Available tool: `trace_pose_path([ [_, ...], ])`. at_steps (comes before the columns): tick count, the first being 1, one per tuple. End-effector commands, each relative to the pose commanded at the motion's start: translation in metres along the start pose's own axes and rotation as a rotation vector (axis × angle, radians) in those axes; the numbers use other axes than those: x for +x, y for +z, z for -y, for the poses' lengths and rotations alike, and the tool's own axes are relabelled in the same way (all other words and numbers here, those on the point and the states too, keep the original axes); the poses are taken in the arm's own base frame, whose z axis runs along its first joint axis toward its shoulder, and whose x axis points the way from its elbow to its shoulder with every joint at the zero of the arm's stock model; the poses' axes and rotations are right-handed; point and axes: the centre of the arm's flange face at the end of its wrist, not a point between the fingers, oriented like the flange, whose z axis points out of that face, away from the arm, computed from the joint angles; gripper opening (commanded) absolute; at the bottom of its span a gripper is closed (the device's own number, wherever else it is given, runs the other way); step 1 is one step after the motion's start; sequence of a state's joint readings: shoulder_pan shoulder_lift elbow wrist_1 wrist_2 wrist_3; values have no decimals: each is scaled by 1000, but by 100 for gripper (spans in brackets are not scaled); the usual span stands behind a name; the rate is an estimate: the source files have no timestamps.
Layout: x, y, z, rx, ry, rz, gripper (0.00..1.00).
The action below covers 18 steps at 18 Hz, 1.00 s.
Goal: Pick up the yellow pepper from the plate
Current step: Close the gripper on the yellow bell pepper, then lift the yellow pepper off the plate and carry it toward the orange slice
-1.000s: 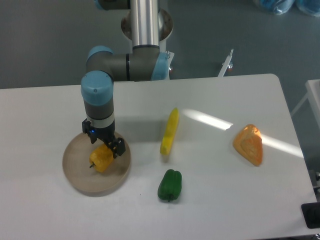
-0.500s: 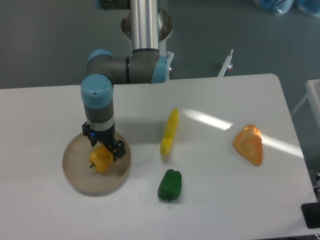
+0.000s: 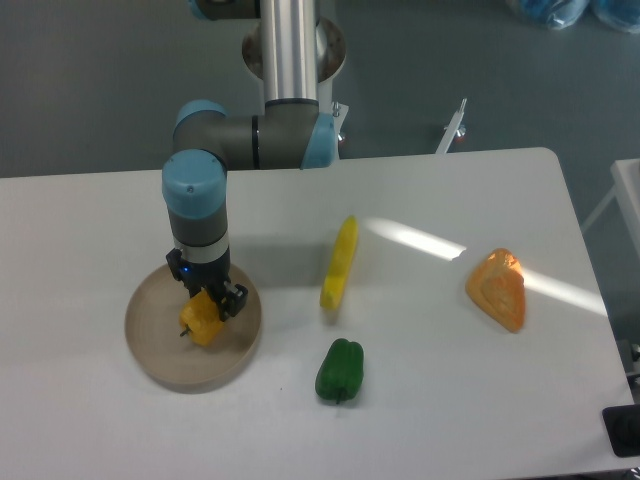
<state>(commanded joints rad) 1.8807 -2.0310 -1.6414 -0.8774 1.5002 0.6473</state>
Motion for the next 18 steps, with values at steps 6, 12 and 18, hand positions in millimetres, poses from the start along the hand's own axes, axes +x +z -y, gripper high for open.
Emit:
trace_pose_path([
  [6, -2, -9, 2, 14, 7, 9, 51],
  [12, -19, -62, 12, 81, 14, 70, 51],
  [18, -105, -117, -51, 86, 32, 144, 51],
])
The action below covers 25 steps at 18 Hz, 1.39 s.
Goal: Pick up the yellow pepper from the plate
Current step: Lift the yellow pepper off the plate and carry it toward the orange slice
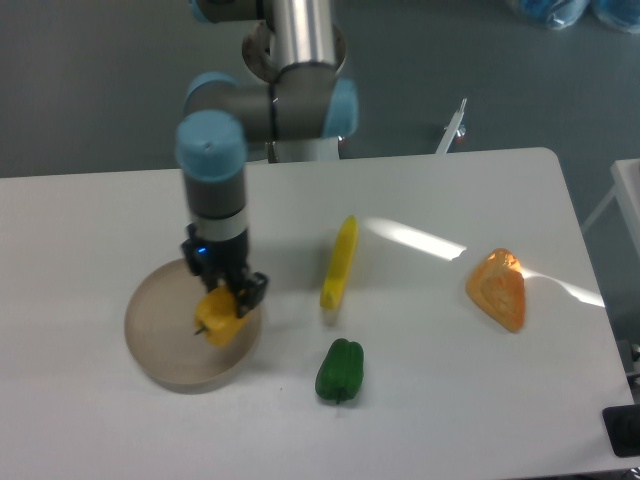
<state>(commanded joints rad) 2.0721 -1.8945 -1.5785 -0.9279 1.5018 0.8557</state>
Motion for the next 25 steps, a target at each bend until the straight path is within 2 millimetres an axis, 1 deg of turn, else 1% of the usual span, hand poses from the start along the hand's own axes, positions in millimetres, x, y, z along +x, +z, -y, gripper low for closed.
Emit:
trace_pose_path([
  [2, -31, -18, -25, -9, -4, 18, 51],
  [4, -50, -31, -43, -16, 29, 32, 51],
  [7, -85, -39, -72, -26, 28, 59, 51],
  [9, -106, -48, -85, -26, 39, 83, 51],
  [11, -131, -43, -97, -37, 52, 92, 51],
  [15, -168, -37, -99, -35, 36, 116, 51],
  [19, -196, -20, -96, -72, 34, 138, 51],
  [20, -200, -18, -96, -88, 35, 147, 51],
  [22, -202, -10, -96, -97, 34, 143, 51],
  [25, -206, -11, -94, -95, 36, 149, 51],
])
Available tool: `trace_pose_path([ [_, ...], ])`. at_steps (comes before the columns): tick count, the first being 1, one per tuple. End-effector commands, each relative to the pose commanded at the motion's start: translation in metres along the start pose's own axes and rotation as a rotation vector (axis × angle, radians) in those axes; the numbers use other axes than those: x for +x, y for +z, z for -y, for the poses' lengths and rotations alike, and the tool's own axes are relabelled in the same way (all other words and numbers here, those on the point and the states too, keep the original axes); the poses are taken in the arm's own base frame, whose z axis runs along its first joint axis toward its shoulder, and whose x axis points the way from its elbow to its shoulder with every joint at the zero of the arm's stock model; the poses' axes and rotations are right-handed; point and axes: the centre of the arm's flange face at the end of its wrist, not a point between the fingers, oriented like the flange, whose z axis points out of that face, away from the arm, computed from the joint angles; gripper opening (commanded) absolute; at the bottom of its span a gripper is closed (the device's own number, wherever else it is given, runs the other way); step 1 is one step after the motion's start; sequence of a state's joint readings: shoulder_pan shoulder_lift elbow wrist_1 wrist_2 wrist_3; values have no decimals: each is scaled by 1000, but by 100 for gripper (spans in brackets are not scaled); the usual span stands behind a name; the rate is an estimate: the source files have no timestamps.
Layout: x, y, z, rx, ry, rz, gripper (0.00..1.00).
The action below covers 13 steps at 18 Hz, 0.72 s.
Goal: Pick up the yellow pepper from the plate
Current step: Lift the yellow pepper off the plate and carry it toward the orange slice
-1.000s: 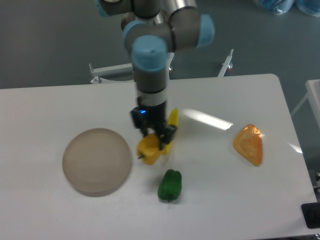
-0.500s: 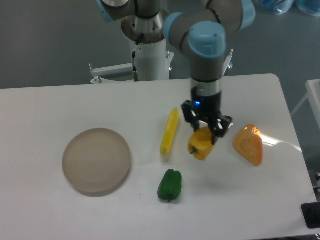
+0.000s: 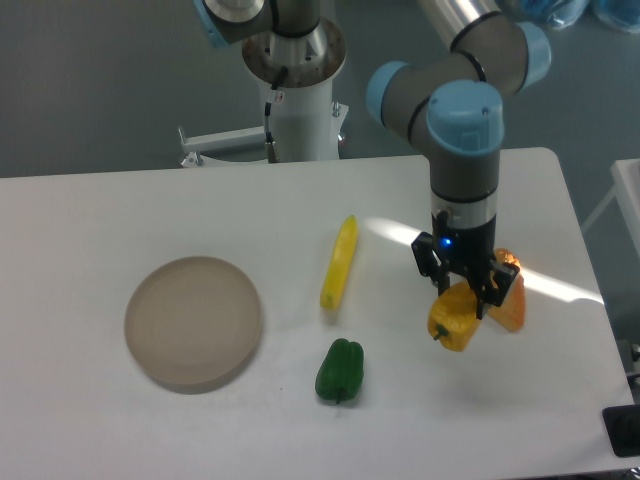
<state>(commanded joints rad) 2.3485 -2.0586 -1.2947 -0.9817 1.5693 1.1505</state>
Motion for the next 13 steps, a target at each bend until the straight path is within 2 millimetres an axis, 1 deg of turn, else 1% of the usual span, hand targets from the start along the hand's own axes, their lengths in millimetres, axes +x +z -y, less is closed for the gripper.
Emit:
trace_pose_path([
  [1, -1, 5, 0, -1, 0, -3, 51],
  [5, 0, 9, 1, -2, 0, -6, 51],
  [13, 2, 9, 3, -1, -3, -6, 51],
])
